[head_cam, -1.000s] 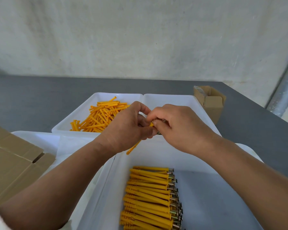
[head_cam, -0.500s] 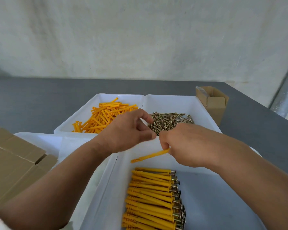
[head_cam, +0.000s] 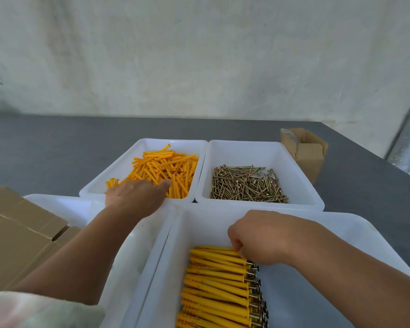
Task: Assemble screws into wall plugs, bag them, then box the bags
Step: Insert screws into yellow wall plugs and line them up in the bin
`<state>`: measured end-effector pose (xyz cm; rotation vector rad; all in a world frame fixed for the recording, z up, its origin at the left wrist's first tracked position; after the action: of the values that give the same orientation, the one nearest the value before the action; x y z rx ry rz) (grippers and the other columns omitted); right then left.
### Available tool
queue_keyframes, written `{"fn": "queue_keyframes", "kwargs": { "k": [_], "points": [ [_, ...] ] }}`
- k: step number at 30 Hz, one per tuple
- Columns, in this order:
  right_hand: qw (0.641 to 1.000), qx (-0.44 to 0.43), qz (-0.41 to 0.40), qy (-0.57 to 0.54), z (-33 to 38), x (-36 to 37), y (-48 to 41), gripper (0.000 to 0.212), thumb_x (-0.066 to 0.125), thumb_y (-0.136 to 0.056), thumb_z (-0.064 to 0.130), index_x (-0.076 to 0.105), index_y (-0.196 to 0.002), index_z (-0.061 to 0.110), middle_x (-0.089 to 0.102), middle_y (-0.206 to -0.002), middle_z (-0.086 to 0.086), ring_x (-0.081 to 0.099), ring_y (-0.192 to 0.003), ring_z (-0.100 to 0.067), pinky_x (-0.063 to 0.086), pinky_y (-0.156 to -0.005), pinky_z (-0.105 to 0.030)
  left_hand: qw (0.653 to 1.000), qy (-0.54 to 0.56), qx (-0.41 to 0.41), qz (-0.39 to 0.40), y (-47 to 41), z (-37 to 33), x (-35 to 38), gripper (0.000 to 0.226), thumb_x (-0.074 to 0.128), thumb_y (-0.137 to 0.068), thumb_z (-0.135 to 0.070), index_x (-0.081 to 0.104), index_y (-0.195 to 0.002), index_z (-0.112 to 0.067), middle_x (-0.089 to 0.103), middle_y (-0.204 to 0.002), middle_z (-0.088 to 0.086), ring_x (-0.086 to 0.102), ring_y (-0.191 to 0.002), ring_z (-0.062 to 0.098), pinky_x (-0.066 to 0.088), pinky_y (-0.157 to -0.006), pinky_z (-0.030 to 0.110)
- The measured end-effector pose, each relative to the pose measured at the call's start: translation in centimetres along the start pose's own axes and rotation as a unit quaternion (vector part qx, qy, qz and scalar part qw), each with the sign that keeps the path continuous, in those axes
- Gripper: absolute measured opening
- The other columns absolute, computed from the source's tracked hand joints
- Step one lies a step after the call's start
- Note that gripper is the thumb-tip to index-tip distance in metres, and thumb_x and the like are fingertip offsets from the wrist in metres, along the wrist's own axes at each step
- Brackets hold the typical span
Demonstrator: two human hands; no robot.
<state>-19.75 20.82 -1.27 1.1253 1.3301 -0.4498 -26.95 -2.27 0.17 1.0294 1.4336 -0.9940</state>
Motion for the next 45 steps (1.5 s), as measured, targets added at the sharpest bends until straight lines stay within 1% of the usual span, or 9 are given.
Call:
{"fn": "queue_keyframes", "kwargs": {
  "k": [3, 9, 13, 17, 22, 29, 35, 41, 45],
  "points": [
    [0.999, -0.004, -0.044, -0.02, -0.3, -1.6, 0.6, 0.022, 0.05, -0.095, 0.015, 0.069, -0.104, 0.014, 0.069, -0.1, -0.004, 0.061, -0.076, -0.016, 0.047, -0.06, -0.028, 0.999, -0.026, -0.006, 0.039, -0.5, 0.4, 0.6, 0.087, 0.009, -0.082, -0.081, 0.063, -0.12, -0.025, 0.055, -0.137, 0.007, 0.047, -0.127, 0.029, 0.033, -0.101, 0.044],
    [0.914, 0.075, -0.363, -0.165, -5.8, -6.4, 1.3, 0.031, 0.044, -0.097, 0.041, 0.059, -0.076, 0.024, 0.059, -0.068, 0.007, 0.054, -0.068, -0.011, 0.042, -0.058, -0.03, 0.997, -0.03, -0.007, 0.072, -1.1, 0.5, 1.1, 0.093, 0.015, -0.076, -0.087, 0.043, -0.143, -0.029, 0.039, -0.153, 0.003, 0.035, -0.14, 0.027, 0.027, -0.109, 0.046],
    [0.93, 0.138, -0.285, -0.187, -8.9, -3.2, -0.6, 0.05, 0.022, -0.101, 0.055, 0.053, -0.079, 0.023, 0.056, -0.08, 0.005, 0.055, -0.085, -0.02, 0.04, -0.068, -0.035, 0.995, -0.04, 0.002, 0.088, -1.3, 0.5, 1.3, 0.092, 0.014, -0.077, -0.087, 0.041, -0.145, -0.031, 0.035, -0.156, 0.0, 0.031, -0.143, 0.025, 0.025, -0.112, 0.047],
    [0.945, 0.171, -0.163, -0.225, -9.7, -0.6, -2.0, 0.079, 0.003, -0.094, 0.069, 0.061, -0.128, 0.028, 0.061, -0.129, -0.003, 0.051, -0.121, -0.026, 0.042, -0.094, -0.04, 0.995, -0.036, 0.008, 0.088, -1.6, 0.6, 1.5, 0.093, 0.014, -0.076, -0.088, 0.044, -0.143, -0.031, 0.037, -0.155, 0.0, 0.033, -0.142, 0.024, 0.029, -0.109, 0.044],
    [0.951, 0.164, -0.121, -0.234, -9.9, 0.1, -2.7, 0.075, 0.003, -0.089, 0.075, 0.055, -0.073, 0.023, 0.051, -0.077, 0.006, 0.054, -0.086, -0.016, 0.042, -0.078, -0.035, 0.995, -0.043, 0.017, 0.089, -1.9, 0.5, 1.7, 0.093, 0.013, -0.076, -0.087, 0.045, -0.142, -0.031, 0.038, -0.154, 0.001, 0.034, -0.141, 0.025, 0.03, -0.109, 0.043],
    [0.953, 0.155, -0.115, -0.232, -10.0, 0.3, -3.1, 0.084, 0.004, -0.09, 0.075, 0.068, -0.108, 0.023, 0.055, -0.101, 0.002, 0.053, -0.103, -0.021, 0.042, -0.088, -0.037, 0.995, -0.043, 0.027, 0.089, -2.1, 0.5, 1.9, 0.092, 0.011, -0.074, -0.084, 0.051, -0.137, -0.03, 0.045, -0.148, 0.003, 0.04, -0.136, 0.025, 0.034, -0.105, 0.043],
    [0.955, 0.141, -0.12, -0.234, -10.0, 0.3, -3.2, 0.081, 0.006, -0.092, 0.073, 0.069, -0.108, 0.025, 0.063, -0.103, 0.002, 0.056, -0.103, -0.02, 0.045, -0.092, -0.039, 0.996, -0.035, 0.044, 0.067, -2.1, 0.3, 1.7, 0.078, 0.016, -0.081, -0.078, 0.053, -0.133, -0.033, 0.048, -0.146, -0.002, 0.041, -0.135, 0.023, 0.032, -0.105, 0.043],
    [0.953, 0.123, -0.139, -0.24, -10.0, 0.1, -3.1, 0.072, 0.01, -0.096, 0.068, 0.054, -0.069, 0.017, 0.056, -0.076, -0.002, 0.057, -0.082, -0.016, 0.044, -0.077, -0.034, 0.997, -0.024, 0.024, 0.073, -2.2, 0.5, 1.7, 0.08, 0.021, -0.08, -0.079, 0.059, -0.126, -0.027, 0.051, -0.142, 0.004, 0.044, -0.131, 0.026, 0.035, -0.106, 0.044],
    [0.954, 0.12, -0.133, -0.239, -10.0, 0.1, -3.1, 0.074, 0.009, -0.096, 0.067, 0.06, -0.078, 0.017, 0.059, -0.083, -0.001, 0.058, -0.089, -0.017, 0.046, -0.087, -0.037, 0.998, -0.024, 0.024, 0.06, -2.1, 0.5, 1.5, 0.07, 0.023, -0.084, -0.075, 0.061, -0.116, -0.026, 0.055, -0.136, 0.004, 0.048, -0.124, 0.025, 0.039, -0.099, 0.041]
  ]
}}
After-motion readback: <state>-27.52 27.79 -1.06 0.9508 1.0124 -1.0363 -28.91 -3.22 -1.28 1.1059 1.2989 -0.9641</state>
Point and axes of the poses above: each hand's wrist, its own y-axis away from the middle knuckle, its own x-axis out of the palm, z = x × y, the point moved 7 cm from there along -y, towards the middle knuckle
